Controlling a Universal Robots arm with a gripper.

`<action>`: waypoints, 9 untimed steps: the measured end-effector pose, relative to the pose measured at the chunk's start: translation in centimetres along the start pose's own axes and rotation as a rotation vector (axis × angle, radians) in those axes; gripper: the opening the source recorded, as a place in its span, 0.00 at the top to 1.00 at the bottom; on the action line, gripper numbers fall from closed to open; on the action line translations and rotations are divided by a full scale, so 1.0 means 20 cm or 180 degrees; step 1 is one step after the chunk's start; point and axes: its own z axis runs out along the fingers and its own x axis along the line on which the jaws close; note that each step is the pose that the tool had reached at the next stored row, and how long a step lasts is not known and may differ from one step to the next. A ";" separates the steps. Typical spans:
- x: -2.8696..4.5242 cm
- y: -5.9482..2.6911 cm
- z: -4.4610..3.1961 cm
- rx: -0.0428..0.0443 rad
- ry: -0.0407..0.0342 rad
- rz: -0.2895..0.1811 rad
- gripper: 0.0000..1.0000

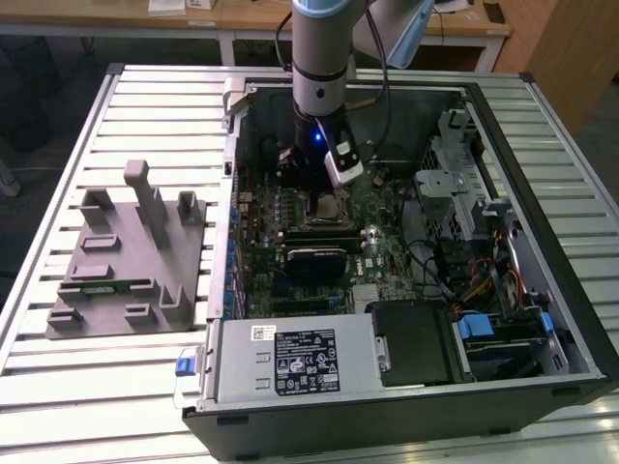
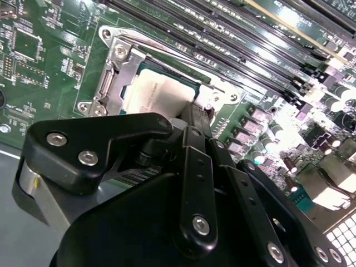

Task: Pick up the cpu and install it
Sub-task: 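Close the cpu cover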

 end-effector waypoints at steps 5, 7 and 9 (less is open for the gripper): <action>-0.011 0.001 0.000 0.0000 0.0000 0.0000 0.89; -0.011 0.001 0.000 0.0000 0.0000 0.0000 0.89; -0.011 0.001 -0.004 0.0001 0.0000 -0.0001 0.89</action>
